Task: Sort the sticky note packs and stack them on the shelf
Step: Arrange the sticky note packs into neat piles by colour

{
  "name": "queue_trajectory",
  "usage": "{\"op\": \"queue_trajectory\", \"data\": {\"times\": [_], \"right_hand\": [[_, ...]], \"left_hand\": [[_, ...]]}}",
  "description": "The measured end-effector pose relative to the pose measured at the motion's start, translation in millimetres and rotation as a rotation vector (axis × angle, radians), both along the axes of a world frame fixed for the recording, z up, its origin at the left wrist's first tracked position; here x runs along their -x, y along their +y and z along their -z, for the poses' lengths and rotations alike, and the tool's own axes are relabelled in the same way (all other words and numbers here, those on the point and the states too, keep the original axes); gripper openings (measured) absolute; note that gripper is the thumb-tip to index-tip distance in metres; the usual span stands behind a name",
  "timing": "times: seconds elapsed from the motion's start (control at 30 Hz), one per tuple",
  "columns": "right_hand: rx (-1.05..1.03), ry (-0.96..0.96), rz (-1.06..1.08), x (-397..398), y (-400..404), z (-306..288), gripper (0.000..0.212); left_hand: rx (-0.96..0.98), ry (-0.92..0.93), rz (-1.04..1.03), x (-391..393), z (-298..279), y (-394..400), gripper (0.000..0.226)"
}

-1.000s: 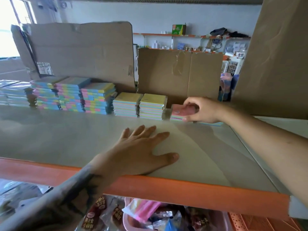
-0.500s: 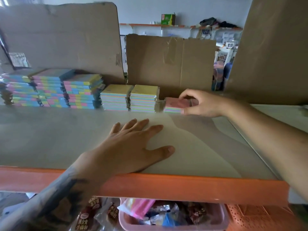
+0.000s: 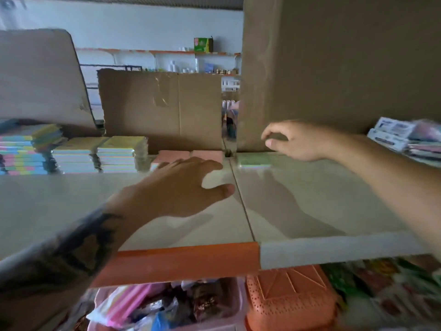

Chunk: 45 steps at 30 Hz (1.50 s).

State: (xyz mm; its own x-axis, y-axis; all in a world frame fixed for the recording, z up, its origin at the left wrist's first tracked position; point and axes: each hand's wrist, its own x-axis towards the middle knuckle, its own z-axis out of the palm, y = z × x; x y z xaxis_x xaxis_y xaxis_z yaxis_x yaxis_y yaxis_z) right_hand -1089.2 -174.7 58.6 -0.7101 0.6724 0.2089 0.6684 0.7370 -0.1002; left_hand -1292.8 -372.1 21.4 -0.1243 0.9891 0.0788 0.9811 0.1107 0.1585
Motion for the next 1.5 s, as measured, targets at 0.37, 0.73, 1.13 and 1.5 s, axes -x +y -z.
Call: {"op": "queue_trajectory", "data": {"times": [0.37,0.73,1.13,1.5], "right_hand": [[-0.003,-0.028,0.192,-214,60,-9,0.018],[0.047,-0.105,0.230,-350,72,6,0.040],[-0.180,-0.094,0.188,-352,77,38,0.051],[-0.622,-0.331,0.208,-311,77,55,0.021]], "left_hand": [[0.052,-0.066,0.149,-175,-6,112,0.077],[-0.004,0.009,0.209,-311,14,204,0.073],[-0.179,-0.024,0.062,-330,34,242,0.033],[-0.185,-0.095,0.051,-302,28,206,0.036]]}}
